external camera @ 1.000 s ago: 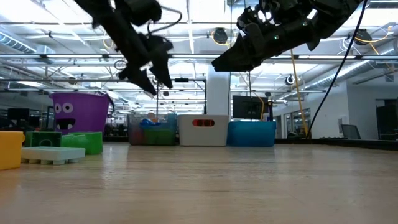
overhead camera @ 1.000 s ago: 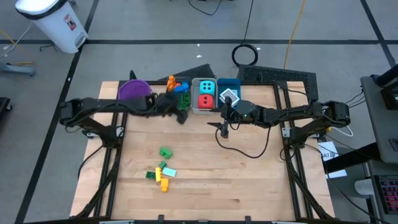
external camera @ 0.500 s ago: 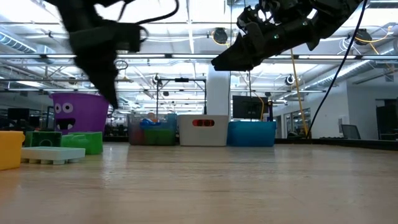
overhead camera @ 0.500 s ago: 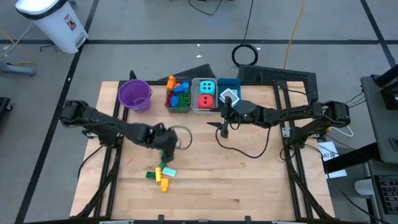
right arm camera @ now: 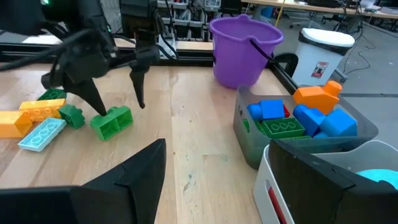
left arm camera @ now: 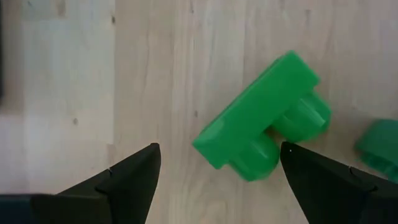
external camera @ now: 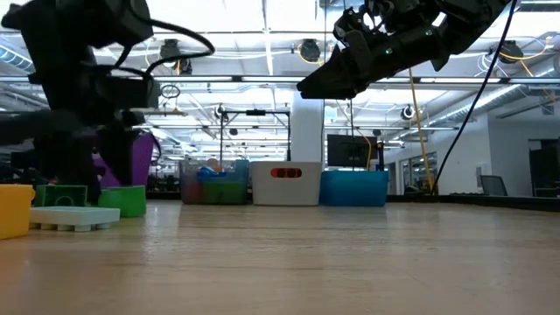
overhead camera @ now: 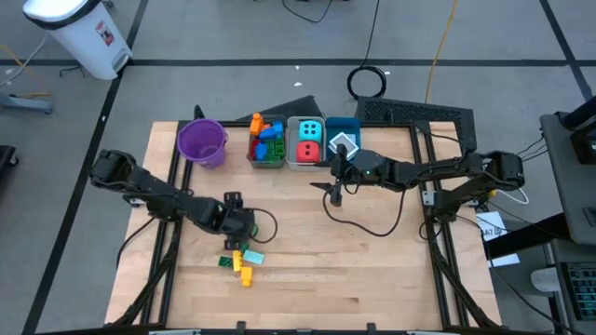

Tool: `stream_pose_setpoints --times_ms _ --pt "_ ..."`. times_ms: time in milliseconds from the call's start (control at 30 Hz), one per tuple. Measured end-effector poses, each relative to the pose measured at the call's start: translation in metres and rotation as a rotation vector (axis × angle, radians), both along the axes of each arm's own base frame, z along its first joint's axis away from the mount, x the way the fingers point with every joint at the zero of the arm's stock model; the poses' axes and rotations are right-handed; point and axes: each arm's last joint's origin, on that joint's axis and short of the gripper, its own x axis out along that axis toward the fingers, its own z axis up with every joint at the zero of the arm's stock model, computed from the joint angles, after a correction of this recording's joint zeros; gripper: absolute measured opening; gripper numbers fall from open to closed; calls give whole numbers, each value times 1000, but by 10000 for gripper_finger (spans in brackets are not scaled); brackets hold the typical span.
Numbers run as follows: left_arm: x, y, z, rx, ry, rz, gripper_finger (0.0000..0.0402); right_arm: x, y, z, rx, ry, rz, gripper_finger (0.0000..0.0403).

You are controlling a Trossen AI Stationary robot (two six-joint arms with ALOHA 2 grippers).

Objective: Pick & Place Toys
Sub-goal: Put the green game piece into the black bin

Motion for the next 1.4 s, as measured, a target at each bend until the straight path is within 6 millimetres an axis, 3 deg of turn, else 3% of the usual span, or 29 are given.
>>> stream_pose_setpoints --times_ms 433,1233,1400 --pt "19 10 -5 -34 -214 -7 335 0 0 0 0 -1 0 256" --pt "19 15 -7 -137 -205 71 335 0 0 0 3 0 -1 256" --pt "23 14 -15 -151 -195 90 330 0 0 0 2 0 0 256"
